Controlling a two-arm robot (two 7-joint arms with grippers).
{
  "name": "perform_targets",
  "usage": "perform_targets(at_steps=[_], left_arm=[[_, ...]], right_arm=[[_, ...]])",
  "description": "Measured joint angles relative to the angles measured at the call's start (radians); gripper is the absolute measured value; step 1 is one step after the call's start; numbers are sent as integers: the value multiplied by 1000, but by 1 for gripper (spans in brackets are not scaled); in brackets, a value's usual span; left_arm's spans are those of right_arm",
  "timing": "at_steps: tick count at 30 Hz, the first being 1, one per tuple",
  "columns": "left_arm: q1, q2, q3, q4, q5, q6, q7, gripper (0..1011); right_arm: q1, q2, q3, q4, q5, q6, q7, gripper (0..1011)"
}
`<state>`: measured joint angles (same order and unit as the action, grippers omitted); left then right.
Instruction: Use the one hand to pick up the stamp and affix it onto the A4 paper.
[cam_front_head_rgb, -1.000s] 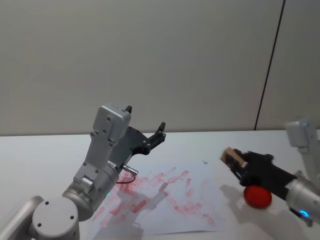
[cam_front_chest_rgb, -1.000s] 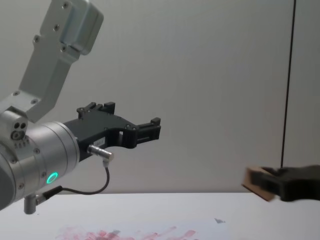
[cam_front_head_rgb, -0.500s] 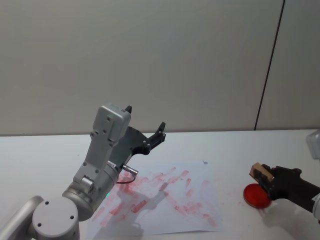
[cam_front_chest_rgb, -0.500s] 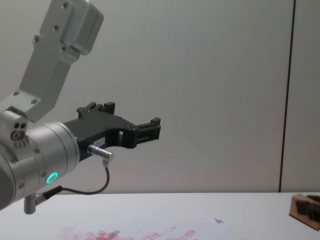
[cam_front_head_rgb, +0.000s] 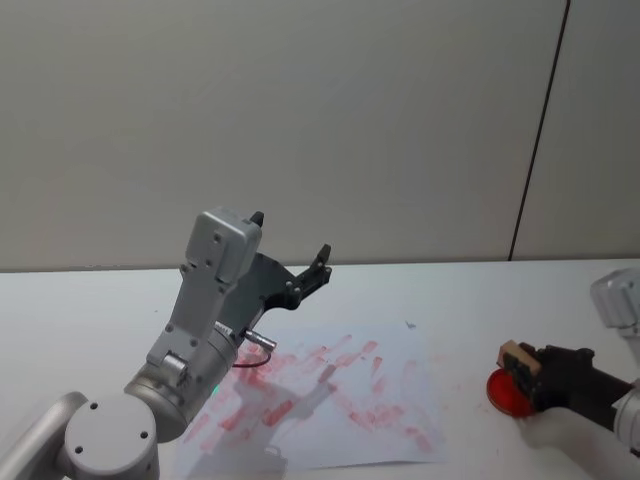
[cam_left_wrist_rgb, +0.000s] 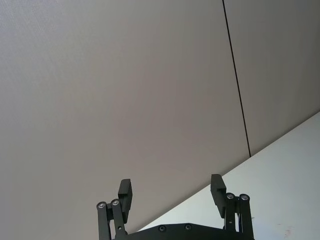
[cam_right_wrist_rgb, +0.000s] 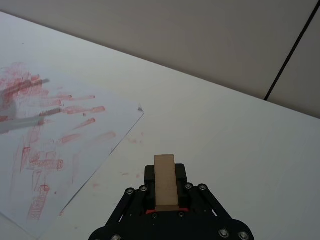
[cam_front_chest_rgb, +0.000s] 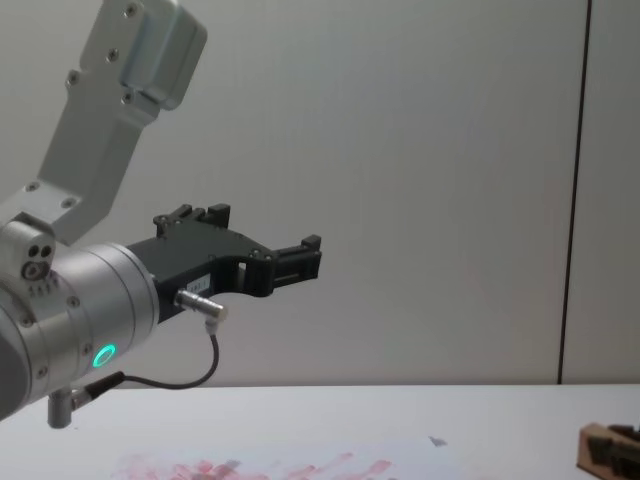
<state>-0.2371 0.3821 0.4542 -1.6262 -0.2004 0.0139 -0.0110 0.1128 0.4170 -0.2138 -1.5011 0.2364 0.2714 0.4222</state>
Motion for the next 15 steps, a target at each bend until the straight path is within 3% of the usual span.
perform_targets(at_steps=[15], left_arm=[[0, 0, 0, 0, 0, 0, 0, 1002]], right_arm=[[30, -26, -28, 53, -42, 12, 7, 236]])
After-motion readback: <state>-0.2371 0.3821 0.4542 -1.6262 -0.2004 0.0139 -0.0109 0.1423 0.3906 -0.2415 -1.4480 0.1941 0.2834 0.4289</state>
